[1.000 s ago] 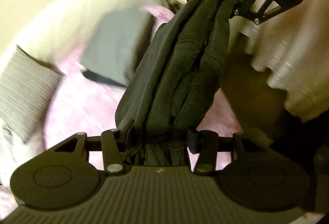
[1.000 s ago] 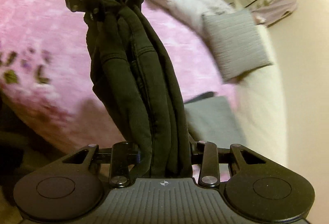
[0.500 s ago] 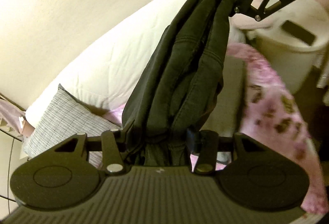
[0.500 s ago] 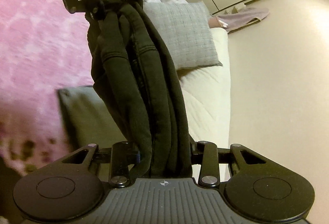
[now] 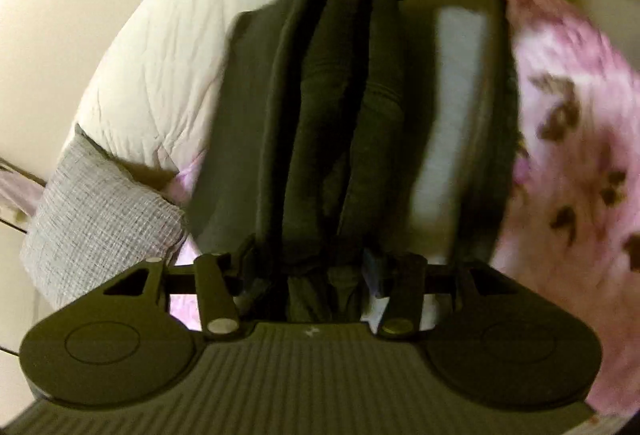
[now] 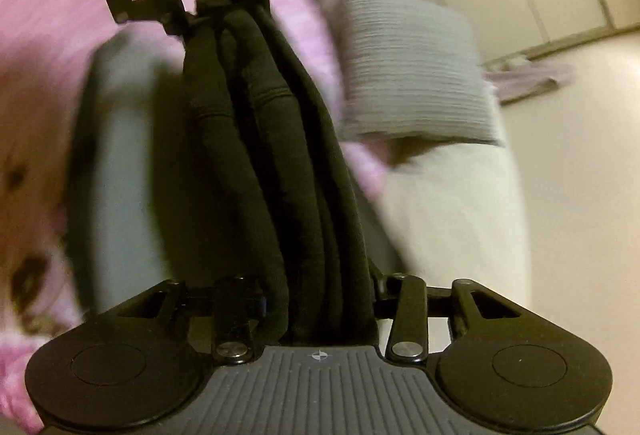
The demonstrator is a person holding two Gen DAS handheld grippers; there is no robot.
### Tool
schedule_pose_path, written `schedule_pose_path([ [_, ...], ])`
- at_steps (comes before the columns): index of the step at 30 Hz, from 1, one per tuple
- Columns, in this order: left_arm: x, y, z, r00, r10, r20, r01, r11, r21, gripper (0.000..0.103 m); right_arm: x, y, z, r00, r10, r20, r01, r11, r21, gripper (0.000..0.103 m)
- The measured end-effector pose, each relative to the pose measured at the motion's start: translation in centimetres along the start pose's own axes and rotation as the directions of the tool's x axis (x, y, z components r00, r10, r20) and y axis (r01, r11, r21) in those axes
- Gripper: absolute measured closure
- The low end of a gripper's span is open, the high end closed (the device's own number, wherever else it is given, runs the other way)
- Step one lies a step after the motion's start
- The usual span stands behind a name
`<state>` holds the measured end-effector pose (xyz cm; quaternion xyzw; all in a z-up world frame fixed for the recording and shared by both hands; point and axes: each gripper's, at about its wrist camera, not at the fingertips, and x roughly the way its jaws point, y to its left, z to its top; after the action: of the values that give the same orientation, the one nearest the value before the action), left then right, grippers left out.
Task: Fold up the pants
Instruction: 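Carry the folded trousers with both grippers to the grey clothes stack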
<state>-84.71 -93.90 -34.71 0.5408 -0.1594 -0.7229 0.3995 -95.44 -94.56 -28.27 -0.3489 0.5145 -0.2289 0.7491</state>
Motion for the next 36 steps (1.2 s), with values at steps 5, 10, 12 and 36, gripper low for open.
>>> schedule_pose_path([
  [5, -0.6, -1.4, 0.9, 0.998, 0.058, -0.024, -0.059, 0.998, -0.039, 0.056, -1.2, 2.5, -1.6, 0.999, -0.020, 0.030, 0.020, 1.000, -0.022, 0.057],
  [10, -1.5, 0.2, 0.5, 0.998, 0.059, -0.006, -0.059, 0.998, -0.002, 0.057, -1.2, 1.3, 0.3, 1.000, -0.006, -0.011, 0.006, 0.996, 0.084, 0.061],
  [12, -1.7, -0.1, -0.4, 0.998, 0.061, 0.001, -0.061, 0.998, -0.004, 0.057, -2.1, 1.4, 1.7, 1.000, -0.017, -0.007, 0.017, 0.992, 0.122, 0.062],
  [36, -6.2, 6.2, 0.0, 0.997, -0.075, 0.006, 0.068, 0.858, -0.508, 0.044, -11.9, -5.3, -1.6, 0.984, 0.175, 0.034, -0.157, 0.764, 0.626, 0.063],
])
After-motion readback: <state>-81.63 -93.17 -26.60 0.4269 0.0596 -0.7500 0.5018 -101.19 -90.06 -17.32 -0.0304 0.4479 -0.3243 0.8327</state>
